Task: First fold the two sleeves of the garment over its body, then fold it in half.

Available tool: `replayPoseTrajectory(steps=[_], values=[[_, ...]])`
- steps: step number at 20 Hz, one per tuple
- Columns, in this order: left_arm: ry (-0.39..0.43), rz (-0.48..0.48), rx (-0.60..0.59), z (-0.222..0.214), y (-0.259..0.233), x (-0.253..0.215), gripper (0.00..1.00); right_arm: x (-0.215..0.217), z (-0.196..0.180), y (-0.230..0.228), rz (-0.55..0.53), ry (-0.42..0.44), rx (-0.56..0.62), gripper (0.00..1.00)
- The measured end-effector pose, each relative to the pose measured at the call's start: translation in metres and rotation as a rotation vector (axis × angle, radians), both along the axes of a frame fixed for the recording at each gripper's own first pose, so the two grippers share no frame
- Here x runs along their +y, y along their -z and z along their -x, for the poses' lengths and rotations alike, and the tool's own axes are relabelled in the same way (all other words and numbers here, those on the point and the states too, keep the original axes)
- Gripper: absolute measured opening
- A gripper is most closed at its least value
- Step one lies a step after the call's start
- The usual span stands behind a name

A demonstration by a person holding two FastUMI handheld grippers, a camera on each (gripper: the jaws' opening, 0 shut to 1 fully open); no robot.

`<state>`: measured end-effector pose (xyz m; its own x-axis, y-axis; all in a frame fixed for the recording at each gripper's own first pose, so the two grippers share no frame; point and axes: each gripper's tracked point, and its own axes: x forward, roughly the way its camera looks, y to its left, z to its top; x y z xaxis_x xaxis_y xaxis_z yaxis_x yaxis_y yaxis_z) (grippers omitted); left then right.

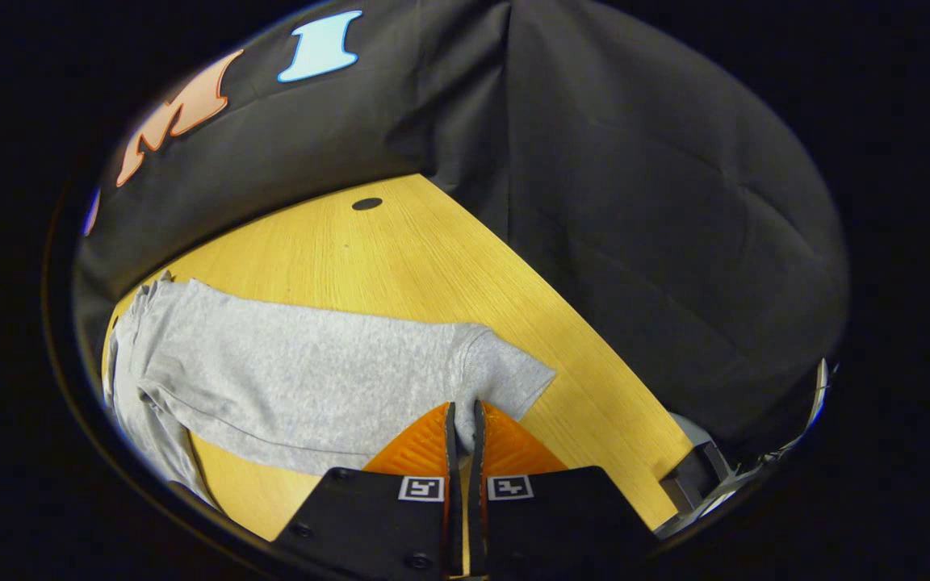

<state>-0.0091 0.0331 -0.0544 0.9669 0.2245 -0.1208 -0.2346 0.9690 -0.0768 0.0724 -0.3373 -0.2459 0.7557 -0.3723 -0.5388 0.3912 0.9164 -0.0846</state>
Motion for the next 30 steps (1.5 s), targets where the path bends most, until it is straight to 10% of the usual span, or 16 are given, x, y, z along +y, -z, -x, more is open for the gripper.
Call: replayPoseTrajectory(steps=[16,30], values=[[0.113,-0.069,0.036,0.014,0.002,0.104,0.95,0.229,-0.002,-0.135,0.016,-0.133,-0.304,0.05],[0.032,-0.029,0.055,0.034,0.023,0.181,0.95,0.513,-0.048,-0.154,-0.229,-0.597,-0.39,0.05]])
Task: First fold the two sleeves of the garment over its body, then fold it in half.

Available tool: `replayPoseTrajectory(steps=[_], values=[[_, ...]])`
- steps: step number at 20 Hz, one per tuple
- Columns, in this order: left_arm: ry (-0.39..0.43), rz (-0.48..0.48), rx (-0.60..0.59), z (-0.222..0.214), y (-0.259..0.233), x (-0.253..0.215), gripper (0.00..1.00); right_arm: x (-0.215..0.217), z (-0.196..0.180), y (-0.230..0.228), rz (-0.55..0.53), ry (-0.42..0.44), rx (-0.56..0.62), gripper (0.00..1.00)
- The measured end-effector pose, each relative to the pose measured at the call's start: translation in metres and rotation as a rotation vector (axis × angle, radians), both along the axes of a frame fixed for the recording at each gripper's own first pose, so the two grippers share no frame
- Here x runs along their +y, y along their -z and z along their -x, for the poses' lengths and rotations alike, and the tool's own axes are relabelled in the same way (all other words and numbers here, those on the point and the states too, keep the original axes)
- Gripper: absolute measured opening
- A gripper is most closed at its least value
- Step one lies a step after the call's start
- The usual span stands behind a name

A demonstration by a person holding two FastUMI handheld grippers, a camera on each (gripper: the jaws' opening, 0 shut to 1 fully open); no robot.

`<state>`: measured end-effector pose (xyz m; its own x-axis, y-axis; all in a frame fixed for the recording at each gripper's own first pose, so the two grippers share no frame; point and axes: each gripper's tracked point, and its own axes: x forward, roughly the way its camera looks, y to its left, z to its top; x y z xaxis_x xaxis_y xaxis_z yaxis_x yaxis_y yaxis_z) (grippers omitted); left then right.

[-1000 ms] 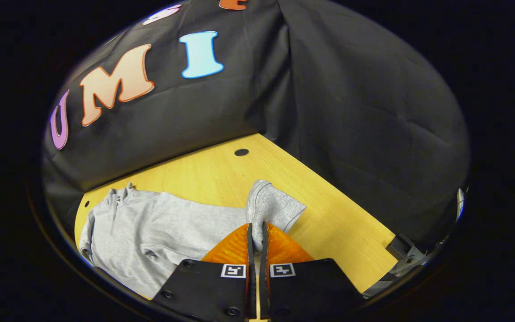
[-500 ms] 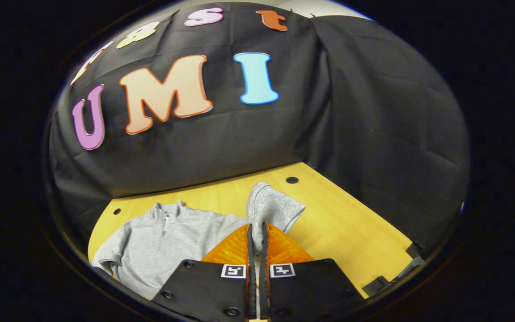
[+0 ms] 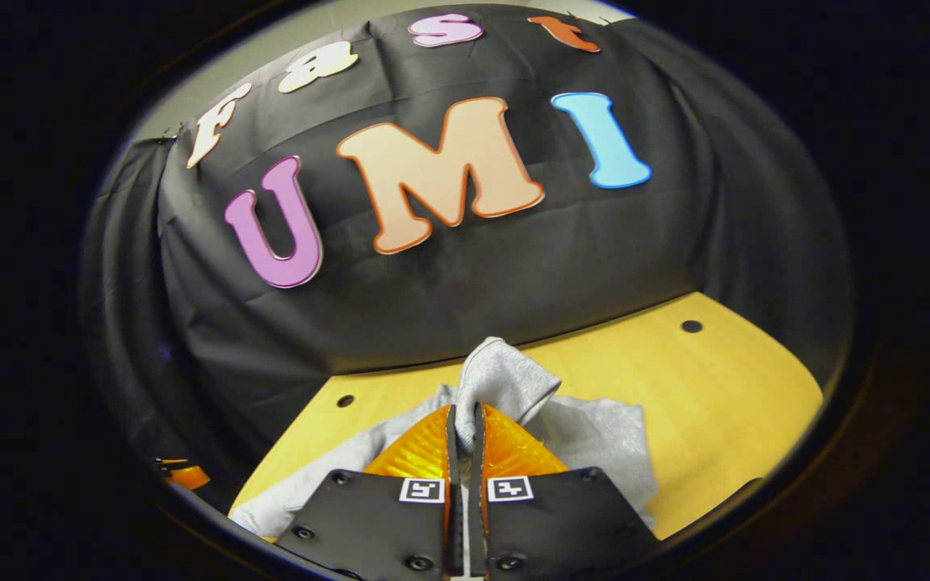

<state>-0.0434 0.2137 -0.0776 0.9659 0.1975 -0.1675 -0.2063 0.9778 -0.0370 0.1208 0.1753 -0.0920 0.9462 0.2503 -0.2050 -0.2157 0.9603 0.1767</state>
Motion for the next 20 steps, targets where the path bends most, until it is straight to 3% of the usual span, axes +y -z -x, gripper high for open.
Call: replayPoseTrajectory(steps=[6,10,16,19,20], values=[[-0.124,0.06,0.026,0.023,0.027,0.041,0.95,0.103,-0.015,0.036,-0.128,-0.192,0.082,0.05],[-0.183,0.088,0.059,0.037,0.052,0.055,0.95,0.139,-0.019,0.065,-0.167,-0.25,0.146,0.05],[-0.26,0.066,0.152,0.064,0.104,0.082,0.95,0.161,-0.022,0.109,-0.127,-0.284,0.23,0.07],[-0.267,0.089,0.198,0.072,0.133,0.086,0.95,0.162,-0.019,0.12,-0.102,-0.293,0.26,0.17],[-0.267,0.094,0.209,0.074,0.141,0.089,0.95,0.161,-0.021,0.119,-0.094,-0.297,0.255,0.31]])
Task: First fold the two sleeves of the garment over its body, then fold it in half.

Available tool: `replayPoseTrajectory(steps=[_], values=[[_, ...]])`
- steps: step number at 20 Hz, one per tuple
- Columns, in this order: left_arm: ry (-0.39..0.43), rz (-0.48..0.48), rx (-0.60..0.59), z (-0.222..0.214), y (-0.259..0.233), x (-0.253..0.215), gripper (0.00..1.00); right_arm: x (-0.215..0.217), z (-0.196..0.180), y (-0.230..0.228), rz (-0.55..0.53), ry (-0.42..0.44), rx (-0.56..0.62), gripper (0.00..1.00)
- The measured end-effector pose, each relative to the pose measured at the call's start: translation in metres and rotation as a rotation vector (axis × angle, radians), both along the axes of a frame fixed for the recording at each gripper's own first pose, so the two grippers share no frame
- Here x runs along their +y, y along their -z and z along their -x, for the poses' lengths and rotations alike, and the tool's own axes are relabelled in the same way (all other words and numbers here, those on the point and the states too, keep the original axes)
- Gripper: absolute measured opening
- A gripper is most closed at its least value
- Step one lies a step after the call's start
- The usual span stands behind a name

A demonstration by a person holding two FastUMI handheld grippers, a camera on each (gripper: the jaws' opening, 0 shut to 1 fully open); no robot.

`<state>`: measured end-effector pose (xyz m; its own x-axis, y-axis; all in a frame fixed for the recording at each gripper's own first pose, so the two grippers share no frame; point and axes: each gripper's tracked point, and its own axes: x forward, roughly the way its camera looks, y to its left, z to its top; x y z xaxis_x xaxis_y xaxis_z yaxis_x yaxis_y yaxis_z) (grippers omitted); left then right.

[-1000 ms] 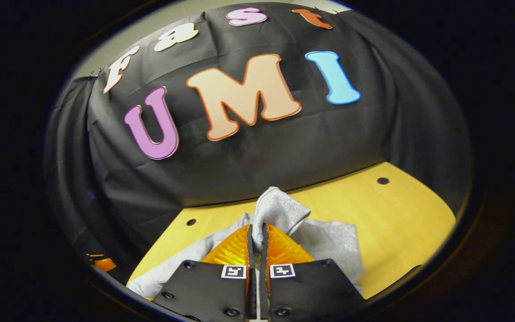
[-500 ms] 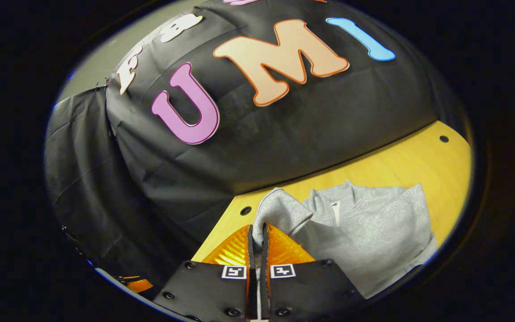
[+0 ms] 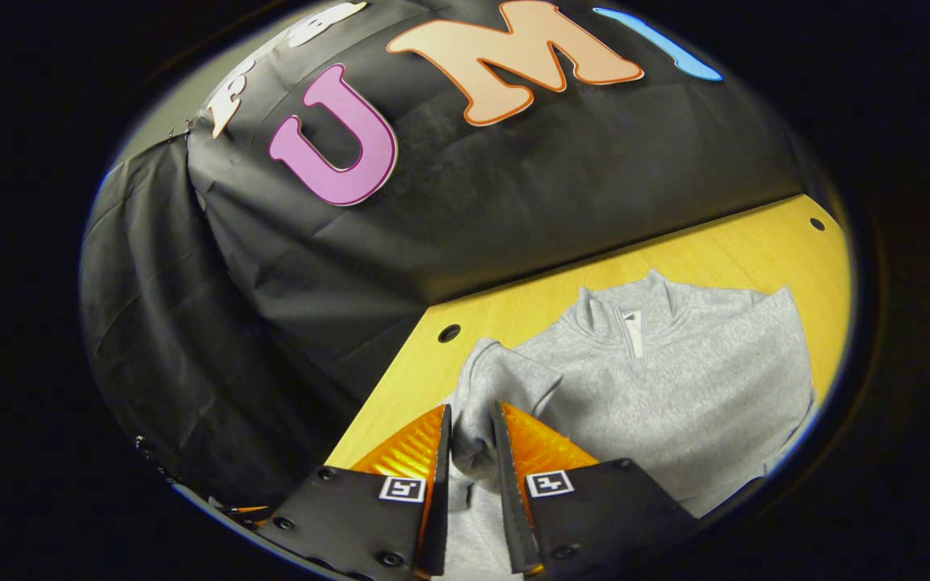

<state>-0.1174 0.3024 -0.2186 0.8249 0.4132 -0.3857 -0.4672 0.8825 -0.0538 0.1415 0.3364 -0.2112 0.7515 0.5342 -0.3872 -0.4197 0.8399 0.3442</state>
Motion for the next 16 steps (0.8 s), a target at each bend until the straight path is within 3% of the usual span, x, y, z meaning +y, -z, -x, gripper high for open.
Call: replayPoseTrajectory(steps=[4,5,12,13,14,16], values=[[-0.017,0.029,0.036,0.003,0.023,0.006,0.95,-0.005,0.011,-0.009,0.042,-0.023,-0.043,0.92],[-0.026,0.031,0.043,0.004,0.028,0.009,0.95,-0.01,0.013,-0.012,0.056,-0.02,-0.06,0.97],[-0.032,0.045,0.104,0.005,0.051,0.009,0.96,-0.064,0.02,-0.046,0.174,0.063,-0.183,0.98],[-0.029,0.035,0.116,0.005,0.053,0.01,0.96,-0.074,0.022,-0.052,0.179,0.084,-0.198,0.93],[-0.026,0.02,0.124,0.005,0.054,0.01,0.96,-0.091,0.023,-0.061,0.197,0.12,-0.226,0.98],[-0.027,0.022,0.125,0.001,0.054,0.01,0.96,-0.114,0.025,-0.079,0.225,0.171,-0.275,0.98]])
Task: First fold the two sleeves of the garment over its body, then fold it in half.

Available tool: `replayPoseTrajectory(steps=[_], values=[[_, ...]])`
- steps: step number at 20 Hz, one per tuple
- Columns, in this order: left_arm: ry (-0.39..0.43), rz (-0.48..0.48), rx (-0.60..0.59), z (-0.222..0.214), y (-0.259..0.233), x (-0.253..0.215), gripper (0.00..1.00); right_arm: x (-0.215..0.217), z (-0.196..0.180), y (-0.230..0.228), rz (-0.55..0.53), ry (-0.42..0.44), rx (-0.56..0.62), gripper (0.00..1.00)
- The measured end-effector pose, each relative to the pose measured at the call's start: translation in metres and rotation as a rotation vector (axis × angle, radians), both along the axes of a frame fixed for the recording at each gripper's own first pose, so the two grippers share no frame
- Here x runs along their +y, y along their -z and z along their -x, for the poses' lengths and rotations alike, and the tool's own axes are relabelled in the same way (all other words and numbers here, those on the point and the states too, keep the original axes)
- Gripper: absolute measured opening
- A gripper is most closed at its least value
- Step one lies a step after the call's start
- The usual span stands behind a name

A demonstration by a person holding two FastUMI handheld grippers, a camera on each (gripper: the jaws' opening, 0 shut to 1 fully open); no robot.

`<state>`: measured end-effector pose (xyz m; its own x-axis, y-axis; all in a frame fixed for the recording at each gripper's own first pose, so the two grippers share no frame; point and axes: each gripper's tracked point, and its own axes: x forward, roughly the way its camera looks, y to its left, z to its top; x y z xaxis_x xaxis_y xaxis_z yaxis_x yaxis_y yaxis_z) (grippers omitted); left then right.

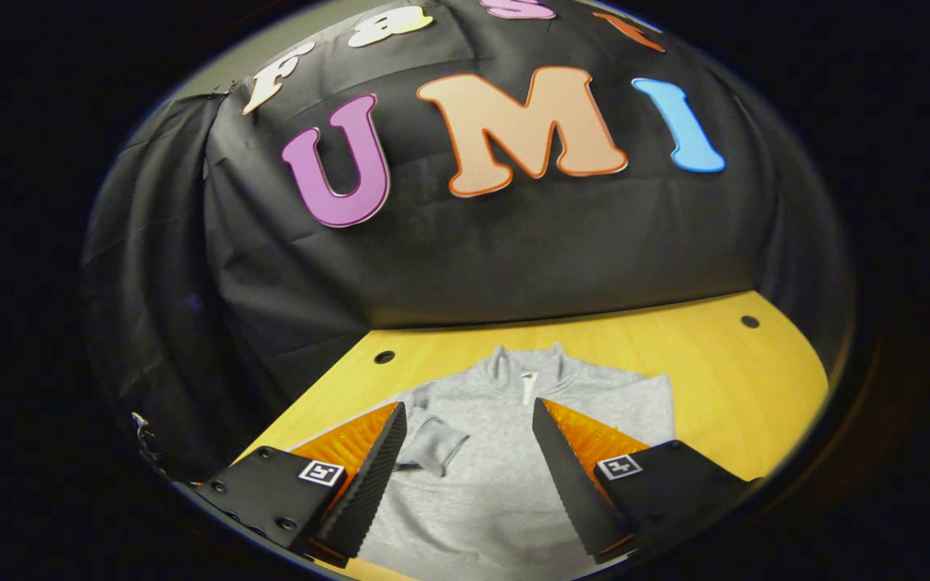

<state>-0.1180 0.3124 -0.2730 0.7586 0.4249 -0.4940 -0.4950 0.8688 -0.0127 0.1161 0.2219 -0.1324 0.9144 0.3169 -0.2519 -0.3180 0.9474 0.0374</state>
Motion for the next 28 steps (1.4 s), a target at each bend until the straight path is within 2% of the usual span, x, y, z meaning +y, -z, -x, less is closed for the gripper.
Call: replayPoseTrajectory(steps=[1,2,3,4,5,6,10,11,13,17,18,19,20,21,22,23,28], values=[[-0.001,0.002,-0.007,-0.001,0.001,0.0,0.96,-0.01,0.002,-0.008,0.005,0.015,-0.017,0.93],[-0.004,0.003,-0.012,-0.003,0.001,0.001,0.97,-0.02,0.006,-0.016,0.007,0.029,-0.031,0.97],[-0.007,0.003,-0.018,-0.003,0.002,0.002,0.96,-0.03,0.007,-0.024,0.006,0.042,-0.044,0.93],[-0.006,0.003,-0.021,-0.005,0.001,0.001,0.95,-0.04,0.011,-0.03,0.007,0.059,-0.054,0.98],[-0.003,0.002,-0.024,-0.008,0.002,0.0,0.9,-0.052,0.014,-0.035,0.01,0.078,-0.064,0.93],[0.001,-0.001,-0.026,-0.012,0.0,-0.002,0.87,-0.063,0.018,-0.039,0.011,0.097,-0.071,0.98],[0.008,-0.022,0.0,-0.027,-0.002,-0.013,0.24,-0.111,0.034,-0.047,0.042,0.173,-0.082,0.98],[0.007,-0.027,0.009,-0.029,-0.003,-0.014,0.16,-0.121,0.039,-0.049,0.042,0.191,-0.079,0.97],[0.0,-0.017,0.023,-0.034,-0.004,-0.016,0.08,-0.141,0.047,-0.05,0.043,0.225,-0.076,0.97],[0.021,0.046,0.011,-0.05,-0.015,-0.032,0.03,-0.177,0.061,-0.058,0.053,0.282,-0.088,0.98],[0.034,0.057,0.009,-0.056,-0.022,-0.039,0.03,-0.186,0.07,-0.054,0.044,0.299,-0.096,0.93],[0.053,0.061,0.0,-0.062,-0.03,-0.046,0.03,-0.195,0.076,-0.057,0.036,0.315,-0.101,0.97],[0.082,0.056,-0.016,-0.072,-0.043,-0.055,0.02,-0.204,0.078,-0.059,0.027,0.333,-0.11,0.94],[0.115,0.05,-0.036,-0.082,-0.056,-0.066,0.03,-0.213,0.082,-0.063,0.019,0.349,-0.12,0.98],[0.151,0.046,-0.059,-0.094,-0.071,-0.081,0.03,-0.222,0.085,-0.066,0.014,0.364,-0.129,0.93],[0.189,0.045,-0.082,-0.105,-0.085,-0.098,0.03,-0.231,0.089,-0.069,0.013,0.378,-0.138,0.97],[0.399,-0.013,-0.185,-0.159,-0.155,-0.197,0.03,-0.268,0.108,-0.066,-0.001,0.423,-0.14,0.97]])
